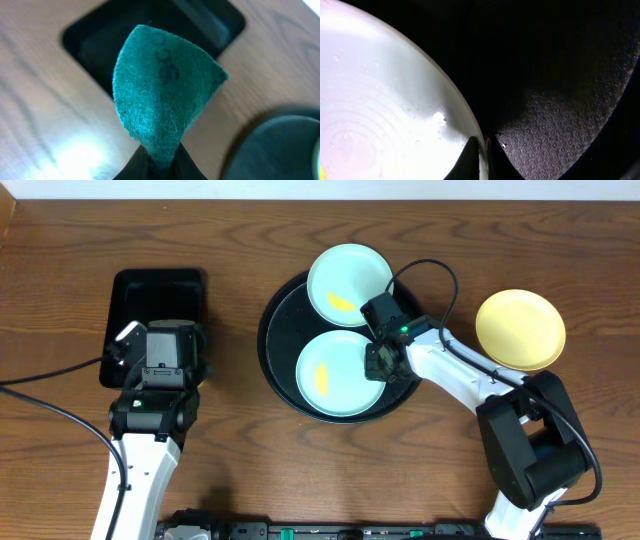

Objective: Clean dirty plates on tray and stack at the side
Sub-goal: 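Slide the light blue plate toward the tray center with the right gripper, then bring the sponge in the left gripper onto the light blue plate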

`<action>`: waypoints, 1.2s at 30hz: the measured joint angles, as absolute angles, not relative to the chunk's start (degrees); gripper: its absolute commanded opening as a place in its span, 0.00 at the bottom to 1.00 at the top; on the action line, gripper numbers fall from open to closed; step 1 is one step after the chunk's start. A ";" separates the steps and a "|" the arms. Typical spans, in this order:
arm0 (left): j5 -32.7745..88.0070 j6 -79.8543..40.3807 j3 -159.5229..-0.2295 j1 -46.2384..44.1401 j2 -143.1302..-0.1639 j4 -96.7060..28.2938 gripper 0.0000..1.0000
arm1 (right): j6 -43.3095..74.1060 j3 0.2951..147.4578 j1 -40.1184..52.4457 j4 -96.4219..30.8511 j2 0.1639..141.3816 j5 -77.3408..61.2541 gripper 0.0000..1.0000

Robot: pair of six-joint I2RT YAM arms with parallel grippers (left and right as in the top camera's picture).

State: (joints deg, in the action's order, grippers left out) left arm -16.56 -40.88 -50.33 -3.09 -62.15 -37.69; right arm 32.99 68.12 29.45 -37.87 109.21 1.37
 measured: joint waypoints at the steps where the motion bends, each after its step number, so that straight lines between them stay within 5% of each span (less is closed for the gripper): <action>1: -15.03 -40.03 -50.33 -3.09 -62.15 -36.93 0.08 | 32.99 67.99 29.43 -37.60 109.23 1.41 0.14; 17: 15.84 -33.04 -50.33 -3.53 -66.06 -34.00 0.08 | 32.60 67.26 29.43 -34.68 109.30 0.97 0.27; 36: 18.92 -40.29 -50.28 -24.29 -86.11 -17.37 0.08 | 32.91 67.09 29.43 -33.89 109.30 1.06 0.21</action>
State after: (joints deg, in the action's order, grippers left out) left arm 18.92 -40.29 -50.28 -24.29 -86.11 -17.37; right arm 32.91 67.09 29.43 -33.89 109.30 1.06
